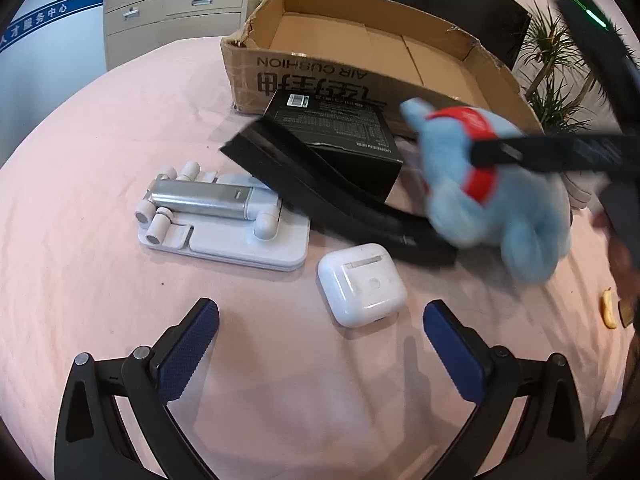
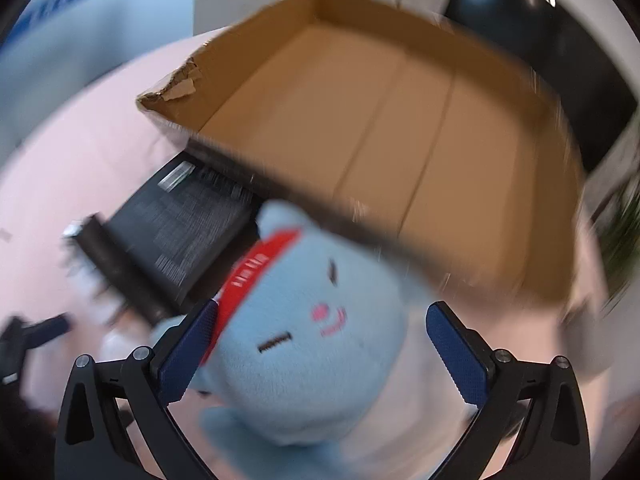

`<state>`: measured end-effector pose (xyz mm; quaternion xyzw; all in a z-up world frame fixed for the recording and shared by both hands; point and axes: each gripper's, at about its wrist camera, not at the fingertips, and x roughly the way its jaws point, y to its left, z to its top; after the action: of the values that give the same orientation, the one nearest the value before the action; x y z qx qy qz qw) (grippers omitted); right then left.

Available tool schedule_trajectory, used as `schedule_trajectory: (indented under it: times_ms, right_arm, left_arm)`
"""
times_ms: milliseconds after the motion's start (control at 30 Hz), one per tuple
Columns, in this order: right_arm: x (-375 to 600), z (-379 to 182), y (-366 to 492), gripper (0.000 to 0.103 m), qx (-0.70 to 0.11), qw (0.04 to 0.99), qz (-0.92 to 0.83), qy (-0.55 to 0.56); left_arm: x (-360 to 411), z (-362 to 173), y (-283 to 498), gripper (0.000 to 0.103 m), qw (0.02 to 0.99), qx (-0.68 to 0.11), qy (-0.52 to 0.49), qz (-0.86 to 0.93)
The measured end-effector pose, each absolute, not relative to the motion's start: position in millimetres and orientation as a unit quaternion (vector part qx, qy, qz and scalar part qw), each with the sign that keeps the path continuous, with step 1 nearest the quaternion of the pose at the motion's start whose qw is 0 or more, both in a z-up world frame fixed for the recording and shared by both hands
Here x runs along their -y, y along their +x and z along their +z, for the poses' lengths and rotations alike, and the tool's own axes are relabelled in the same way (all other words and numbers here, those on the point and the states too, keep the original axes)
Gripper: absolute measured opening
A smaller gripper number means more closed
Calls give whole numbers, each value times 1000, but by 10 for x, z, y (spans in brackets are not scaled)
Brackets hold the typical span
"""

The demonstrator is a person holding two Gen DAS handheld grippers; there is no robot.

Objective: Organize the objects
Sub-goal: 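Grasp the blue plush toy with the right gripper and lift it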

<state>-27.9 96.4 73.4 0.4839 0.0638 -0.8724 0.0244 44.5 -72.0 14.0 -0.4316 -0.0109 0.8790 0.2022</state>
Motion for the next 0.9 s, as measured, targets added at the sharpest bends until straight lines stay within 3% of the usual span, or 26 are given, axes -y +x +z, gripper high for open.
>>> schedule_trajectory:
  times_ms: [300,467,700,900]
  right_arm:
    - [-1116,743,606,103,-84,37,-875,475]
    - [-1308,667,790,103,-42,60,-875,478]
    - [-1466,1044,706,103,-26,32,-915,401]
    - [-1181,1118,158,103,-86,6,-923,376]
  left_arm:
    - [588,439,538,102,247,-35,-372,894]
    - [454,482,576,102,248,-58,-362,897]
    - [286,439,545,102,222,-70,-376,897]
    - [298,426,526,102,196,-67,-386,899]
